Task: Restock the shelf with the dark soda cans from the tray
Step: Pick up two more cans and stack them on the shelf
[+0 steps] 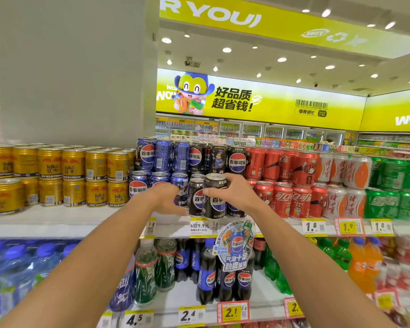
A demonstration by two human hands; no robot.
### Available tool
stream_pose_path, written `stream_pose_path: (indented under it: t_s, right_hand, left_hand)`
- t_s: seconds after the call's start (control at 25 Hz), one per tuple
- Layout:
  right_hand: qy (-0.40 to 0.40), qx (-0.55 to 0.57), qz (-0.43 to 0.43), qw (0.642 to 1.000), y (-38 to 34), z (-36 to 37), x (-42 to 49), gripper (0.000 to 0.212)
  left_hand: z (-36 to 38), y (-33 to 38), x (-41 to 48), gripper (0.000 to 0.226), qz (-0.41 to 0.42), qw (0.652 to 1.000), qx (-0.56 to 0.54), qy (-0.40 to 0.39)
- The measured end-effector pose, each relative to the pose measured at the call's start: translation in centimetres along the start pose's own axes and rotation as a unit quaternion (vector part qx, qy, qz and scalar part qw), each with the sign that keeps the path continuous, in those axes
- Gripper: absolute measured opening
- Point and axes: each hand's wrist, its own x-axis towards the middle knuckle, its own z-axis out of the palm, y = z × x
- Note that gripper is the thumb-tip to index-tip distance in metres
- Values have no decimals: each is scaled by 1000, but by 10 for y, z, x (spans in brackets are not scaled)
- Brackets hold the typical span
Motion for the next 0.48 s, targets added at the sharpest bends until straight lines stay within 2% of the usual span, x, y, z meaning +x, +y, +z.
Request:
stream_pose_path:
  t_s: [0.04,0.08,0.2,0.48]
  right_hand:
    - [-4,-2,-6,1000,-1,2,1,102]
    - [-3,-1,-8,1000,-5,4,0,110]
    - [4,-11,-8,1000,-17,6,-1,105]
    - [23,-11,-38,999,-56,5,23,98]
  left_hand:
    - [-5,-3,-10,93,-2,999,14,-29]
    - [-9,-5,-19,95,-9,998,10,-53]
    - [-17,-4,-40,105,-34,996,-6,-85]
    - [-23,-1,-52,109,-45,995,-25,-86]
